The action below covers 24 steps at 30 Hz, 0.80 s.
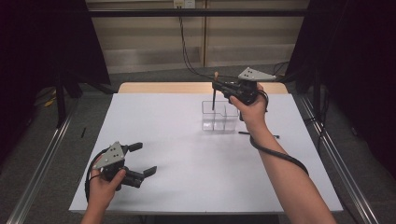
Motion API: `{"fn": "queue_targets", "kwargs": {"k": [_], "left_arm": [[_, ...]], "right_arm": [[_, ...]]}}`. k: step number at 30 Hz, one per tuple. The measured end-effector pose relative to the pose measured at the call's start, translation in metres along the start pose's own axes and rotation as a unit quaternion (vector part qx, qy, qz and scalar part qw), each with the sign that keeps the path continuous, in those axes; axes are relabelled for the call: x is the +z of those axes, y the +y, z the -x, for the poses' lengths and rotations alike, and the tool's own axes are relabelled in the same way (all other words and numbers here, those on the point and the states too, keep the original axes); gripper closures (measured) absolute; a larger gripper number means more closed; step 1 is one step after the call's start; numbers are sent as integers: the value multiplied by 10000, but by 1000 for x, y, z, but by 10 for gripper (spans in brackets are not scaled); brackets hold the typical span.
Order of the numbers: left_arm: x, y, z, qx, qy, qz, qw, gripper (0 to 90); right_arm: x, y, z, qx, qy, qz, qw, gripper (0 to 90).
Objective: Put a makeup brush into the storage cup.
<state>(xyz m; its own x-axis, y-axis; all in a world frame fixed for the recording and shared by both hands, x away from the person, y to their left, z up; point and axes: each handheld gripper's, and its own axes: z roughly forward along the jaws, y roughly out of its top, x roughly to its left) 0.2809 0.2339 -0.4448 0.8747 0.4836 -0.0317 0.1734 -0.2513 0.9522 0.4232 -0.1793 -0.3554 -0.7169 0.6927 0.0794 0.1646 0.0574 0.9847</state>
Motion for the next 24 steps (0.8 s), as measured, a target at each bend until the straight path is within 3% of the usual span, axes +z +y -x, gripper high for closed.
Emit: {"fn": "queue_targets", "kwargs": {"k": [24], "left_arm": [[2,0,1,57,-24,-53,10000,0]], "right_arm": [[2,-23,0,19,24,-134,9999,840]]}}
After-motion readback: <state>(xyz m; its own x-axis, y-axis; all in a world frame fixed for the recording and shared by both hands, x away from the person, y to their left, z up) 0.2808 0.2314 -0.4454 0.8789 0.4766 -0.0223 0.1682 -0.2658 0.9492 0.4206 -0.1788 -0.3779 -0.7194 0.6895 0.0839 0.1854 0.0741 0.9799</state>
